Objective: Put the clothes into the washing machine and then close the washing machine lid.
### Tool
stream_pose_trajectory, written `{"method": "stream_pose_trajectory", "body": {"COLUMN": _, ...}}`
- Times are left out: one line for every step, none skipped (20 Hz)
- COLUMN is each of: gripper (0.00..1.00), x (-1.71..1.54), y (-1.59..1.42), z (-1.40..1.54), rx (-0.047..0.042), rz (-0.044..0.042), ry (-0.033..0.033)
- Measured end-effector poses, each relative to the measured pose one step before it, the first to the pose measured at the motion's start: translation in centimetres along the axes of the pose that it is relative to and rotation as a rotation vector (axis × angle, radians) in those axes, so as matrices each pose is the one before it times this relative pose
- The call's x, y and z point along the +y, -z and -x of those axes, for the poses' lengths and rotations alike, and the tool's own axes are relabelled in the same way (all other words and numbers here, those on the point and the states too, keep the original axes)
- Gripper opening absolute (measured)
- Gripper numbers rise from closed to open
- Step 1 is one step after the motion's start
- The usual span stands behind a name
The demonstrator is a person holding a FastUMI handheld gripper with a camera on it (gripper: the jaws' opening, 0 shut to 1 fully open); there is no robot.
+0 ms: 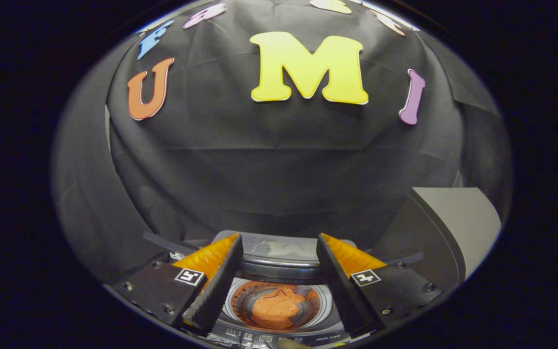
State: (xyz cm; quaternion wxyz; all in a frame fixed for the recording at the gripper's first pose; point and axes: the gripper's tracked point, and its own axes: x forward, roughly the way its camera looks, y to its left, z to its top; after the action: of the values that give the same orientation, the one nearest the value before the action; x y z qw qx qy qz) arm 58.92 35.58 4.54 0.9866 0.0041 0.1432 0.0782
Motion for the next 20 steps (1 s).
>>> {"method": "stream_pose_trajectory", "body": {"gripper": 0.96, "x": 0.105, "y": 0.483, "z": 0.184, "rx": 0.00977, "rz": -0.0043, "ry": -0.00634}}
{"method": "stream_pose_trajectory", "body": {"gripper": 0.95, "x": 0.014, "y": 0.761, "z": 0.276, "rx": 0.00947, "rz": 0.00166, "ry": -0.00521}}
{"method": "stream_pose_trajectory", "body": {"gripper": 0.95, "x": -0.045, "y": 0.932, "z": 0.074, "rx": 0.02138, "rz": 0.01063, "ry": 0.00224}}
{"method": "stream_pose_trajectory", "body": {"gripper": 0.95, "x": -0.057, "y": 1.145, "z": 0.058, "rx": 0.03071, "rz": 0.01086, "ry": -0.0012}}
{"method": "stream_pose_trajectory", "body": {"gripper": 0.96, "x": -0.04, "y": 1.195, "z": 0.023, "rx": 0.03508, "rz": 0.00309, "ry": -0.00638}}
{"method": "stream_pose_trajectory", "body": {"gripper": 0.97, "x": -0.043, "y": 1.053, "z": 0.112, "rx": 0.02651, "rz": 0.00246, "ry": -0.00183}}
{"method": "stream_pose_trajectory", "body": {"gripper": 0.96, "x": -0.059, "y": 1.137, "z": 0.023, "rx": 0.02457, "rz": 0.01131, "ry": 0.00297}}
{"method": "stream_pose_trajectory", "body": {"gripper": 0.97, "x": -0.027, "y": 1.143, "z": -0.019, "rx": 0.02529, "rz": 0.01395, "ry": -0.00185}}
{"method": "stream_pose_trajectory", "body": {"gripper": 0.97, "x": -0.044, "y": 0.854, "z": -0.019, "rx": 0.01859, "rz": 0.00828, "ry": -0.00274}}
{"method": "stream_pose_trajectory", "body": {"gripper": 0.97, "x": -0.017, "y": 0.749, "z": 0.055, "rx": 0.01893, "rz": 0.00324, "ry": -0.00308}}
{"method": "stream_pose_trajectory", "body": {"gripper": 0.97, "x": 0.092, "y": 0.523, "z": -0.011, "rx": 0.01384, "rz": -0.00107, "ry": -0.00534}}
{"method": "stream_pose_trajectory", "body": {"gripper": 0.97, "x": 0.033, "y": 0.236, "z": 0.13, "rx": 0.00559, "rz": -0.00225, "ry": -0.00378}}
{"method": "stream_pose_trajectory", "body": {"gripper": 0.97, "x": -0.089, "y": 0.053, "z": 0.183, "rx": -0.00078, "rz": 0.00317, "ry": 0.00164}}
{"method": "stream_pose_trajectory", "body": {"gripper": 0.97, "x": -0.049, "y": -0.183, "z": 0.185, "rx": -0.00498, "rz": 0.005, "ry": -0.00088}}
{"method": "stream_pose_trajectory", "body": {"gripper": 0.97, "x": -0.096, "y": -0.001, "z": 0.167, "rx": -0.00298, "rz": 0.00265, "ry": 0.00004}}
{"method": "stream_pose_trajectory", "body": {"gripper": 0.97, "x": -0.05, "y": -0.124, "z": 0.147, "rx": -0.00197, "rz": -0.00136, "ry": -0.00171}}
{"method": "stream_pose_trajectory", "body": {"gripper": 0.97, "x": -0.054, "y": -0.107, "z": 0.252, "rx": -0.00341, "rz": -0.0037, "ry": -0.00201}}
{"method": "stream_pose_trajectory", "body": {"gripper": 0.97, "x": -0.147, "y": -0.079, "z": 0.309, "rx": -0.00208, "rz": -0.00449, "ry": -0.00127}}
{"method": "stream_pose_trajectory", "body": {"gripper": 0.97, "x": -0.014, "y": -0.062, "z": 0.432, "rx": -0.00506, "rz": -0.00399, "ry": -0.00524}}
{"method": "stream_pose_trajectory", "body": {"gripper": 0.97, "x": -0.107, "y": -0.156, "z": 0.498, "rx": -0.00576, "rz": -0.0014, "ry": -0.00419}}
